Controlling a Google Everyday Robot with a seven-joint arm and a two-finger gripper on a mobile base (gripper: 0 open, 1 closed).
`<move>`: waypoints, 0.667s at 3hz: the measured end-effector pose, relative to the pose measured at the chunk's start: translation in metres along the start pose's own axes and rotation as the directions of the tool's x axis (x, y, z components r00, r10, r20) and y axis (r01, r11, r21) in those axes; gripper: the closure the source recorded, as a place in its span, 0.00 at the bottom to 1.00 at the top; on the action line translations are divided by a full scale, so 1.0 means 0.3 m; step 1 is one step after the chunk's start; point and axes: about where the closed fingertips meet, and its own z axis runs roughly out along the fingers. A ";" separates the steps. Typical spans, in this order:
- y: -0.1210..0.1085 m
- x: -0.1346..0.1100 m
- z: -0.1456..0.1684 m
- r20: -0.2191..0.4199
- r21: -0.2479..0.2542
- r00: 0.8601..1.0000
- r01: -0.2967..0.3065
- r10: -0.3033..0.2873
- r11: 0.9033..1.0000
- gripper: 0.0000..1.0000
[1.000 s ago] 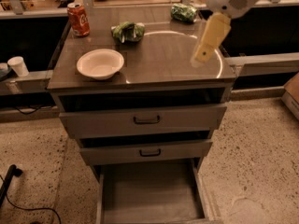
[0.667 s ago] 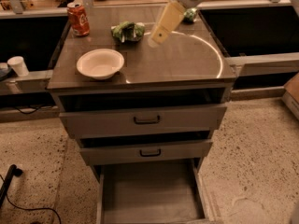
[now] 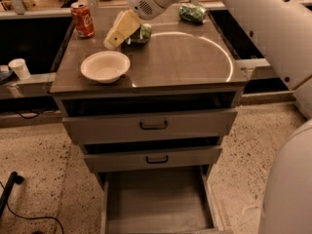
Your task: Place coke can into bottom drawer
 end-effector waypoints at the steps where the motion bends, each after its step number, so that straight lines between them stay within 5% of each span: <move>1: 0.000 0.000 0.001 0.000 0.000 1.000 0.000 0.000 1.000 0.00; 2: -0.049 0.002 0.069 0.021 -0.004 0.999 -0.031 0.031 1.000 0.00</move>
Offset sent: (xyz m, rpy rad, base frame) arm 0.0540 0.0216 -0.0159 0.0774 0.0429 -0.0317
